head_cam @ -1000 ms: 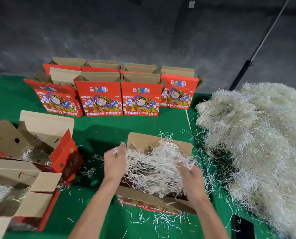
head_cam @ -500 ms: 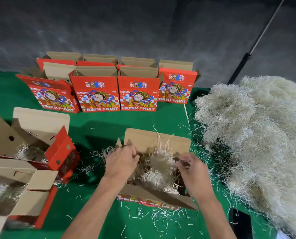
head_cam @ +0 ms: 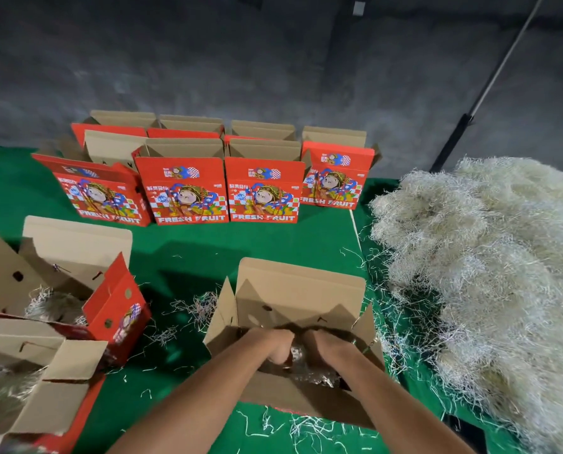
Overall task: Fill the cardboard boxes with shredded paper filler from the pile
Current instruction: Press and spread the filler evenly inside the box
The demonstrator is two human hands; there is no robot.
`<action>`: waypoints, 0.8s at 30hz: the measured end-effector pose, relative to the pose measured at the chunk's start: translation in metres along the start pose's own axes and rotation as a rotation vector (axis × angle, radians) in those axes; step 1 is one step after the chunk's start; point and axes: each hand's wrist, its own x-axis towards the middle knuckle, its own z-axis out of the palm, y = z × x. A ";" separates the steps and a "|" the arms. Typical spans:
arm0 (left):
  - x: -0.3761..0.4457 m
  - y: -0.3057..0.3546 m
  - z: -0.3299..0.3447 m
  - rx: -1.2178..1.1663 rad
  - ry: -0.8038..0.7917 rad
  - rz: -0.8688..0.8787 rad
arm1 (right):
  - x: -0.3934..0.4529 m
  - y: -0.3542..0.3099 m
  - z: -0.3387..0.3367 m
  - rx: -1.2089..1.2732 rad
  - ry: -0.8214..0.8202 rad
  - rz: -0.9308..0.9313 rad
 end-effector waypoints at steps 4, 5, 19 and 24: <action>0.016 -0.015 0.027 -0.160 0.008 -0.075 | 0.019 0.009 0.024 0.468 -0.064 0.123; 0.022 -0.020 0.033 -0.205 0.021 -0.088 | 0.023 0.011 0.028 0.515 -0.047 0.136; 0.029 -0.037 0.040 0.022 0.233 -0.178 | 0.028 0.009 0.043 0.117 0.167 0.170; 0.022 -0.048 0.036 0.274 0.157 -0.224 | 0.028 0.017 0.043 0.019 0.174 0.191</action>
